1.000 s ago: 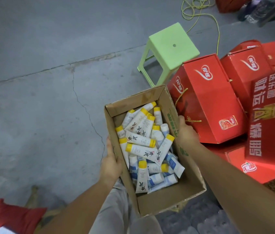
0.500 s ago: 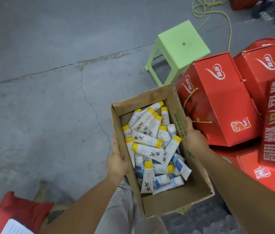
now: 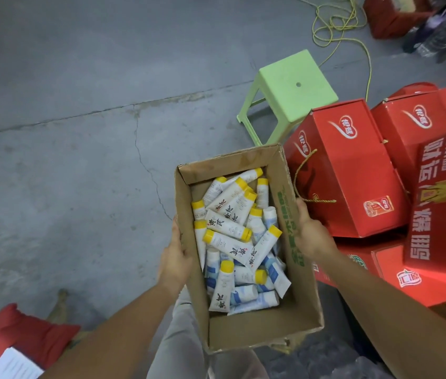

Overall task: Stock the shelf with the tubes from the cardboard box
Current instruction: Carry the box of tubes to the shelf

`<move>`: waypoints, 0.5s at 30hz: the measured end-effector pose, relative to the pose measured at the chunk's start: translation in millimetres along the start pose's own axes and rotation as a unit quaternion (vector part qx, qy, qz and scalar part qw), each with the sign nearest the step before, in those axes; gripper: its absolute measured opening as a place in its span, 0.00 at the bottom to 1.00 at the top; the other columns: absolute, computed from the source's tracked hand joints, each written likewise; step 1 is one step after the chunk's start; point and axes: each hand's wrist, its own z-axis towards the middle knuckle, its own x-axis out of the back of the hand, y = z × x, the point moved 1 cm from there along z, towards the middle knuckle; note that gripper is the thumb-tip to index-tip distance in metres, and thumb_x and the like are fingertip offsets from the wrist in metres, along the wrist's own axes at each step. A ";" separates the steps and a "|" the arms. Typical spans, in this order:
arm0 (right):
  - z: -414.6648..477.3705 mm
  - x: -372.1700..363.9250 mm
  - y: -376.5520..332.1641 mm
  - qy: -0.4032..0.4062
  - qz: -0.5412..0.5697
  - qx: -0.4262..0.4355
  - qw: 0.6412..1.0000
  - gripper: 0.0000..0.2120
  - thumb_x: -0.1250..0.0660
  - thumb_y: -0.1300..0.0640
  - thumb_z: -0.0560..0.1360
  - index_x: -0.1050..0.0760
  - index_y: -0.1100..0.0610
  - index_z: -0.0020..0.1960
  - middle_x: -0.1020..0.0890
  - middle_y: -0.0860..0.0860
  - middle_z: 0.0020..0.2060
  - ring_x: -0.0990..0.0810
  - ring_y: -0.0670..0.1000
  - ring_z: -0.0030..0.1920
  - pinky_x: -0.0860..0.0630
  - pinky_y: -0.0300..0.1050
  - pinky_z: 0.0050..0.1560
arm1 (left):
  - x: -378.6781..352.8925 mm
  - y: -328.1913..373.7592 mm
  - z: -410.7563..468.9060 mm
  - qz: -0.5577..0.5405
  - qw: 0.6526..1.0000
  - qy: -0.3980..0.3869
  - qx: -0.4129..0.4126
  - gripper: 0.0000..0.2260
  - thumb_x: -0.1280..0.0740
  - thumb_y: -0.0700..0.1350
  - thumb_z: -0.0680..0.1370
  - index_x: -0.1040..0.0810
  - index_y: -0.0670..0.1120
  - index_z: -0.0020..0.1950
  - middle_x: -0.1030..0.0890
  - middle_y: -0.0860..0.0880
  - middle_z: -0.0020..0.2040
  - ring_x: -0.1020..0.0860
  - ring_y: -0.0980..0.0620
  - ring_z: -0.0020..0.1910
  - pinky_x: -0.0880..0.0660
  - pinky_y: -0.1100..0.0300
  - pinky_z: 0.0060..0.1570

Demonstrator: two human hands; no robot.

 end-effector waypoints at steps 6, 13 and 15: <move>-13.5 0.8 -47.1 -0.031 -0.015 0.036 0.999 0.44 0.40 0.65 0.73 0.64 0.49 0.78 0.19 0.60 0.45 0.20 0.60 0.42 0.23 0.51 0.43 | 58.0 -2.1 -10.3 0.048 0.997 0.036 0.045 0.21 0.40 0.45 0.72 0.31 0.49 0.65 0.19 0.44 0.47 0.20 0.39 0.48 0.23 0.51 0.45; -22.4 10.9 -134.3 -0.073 -0.017 0.100 0.992 0.39 0.41 0.61 0.75 0.60 0.48 0.77 0.21 0.56 0.42 0.23 0.57 0.36 0.28 0.47 0.38 | 139.1 -27.5 -27.6 0.034 0.993 0.084 0.073 0.23 0.39 0.38 0.73 0.31 0.48 0.68 0.20 0.46 0.46 0.22 0.41 0.44 0.24 0.54 0.40; -21.7 9.7 -160.3 -0.076 -0.004 0.119 0.990 0.37 0.41 0.59 0.75 0.57 0.50 0.77 0.19 0.57 0.45 0.22 0.57 0.39 0.26 0.48 0.38 | 163.6 -35.2 -28.9 0.035 0.992 0.093 0.079 0.26 0.39 0.38 0.74 0.33 0.51 0.72 0.19 0.43 0.47 0.22 0.40 0.44 0.28 0.57 0.40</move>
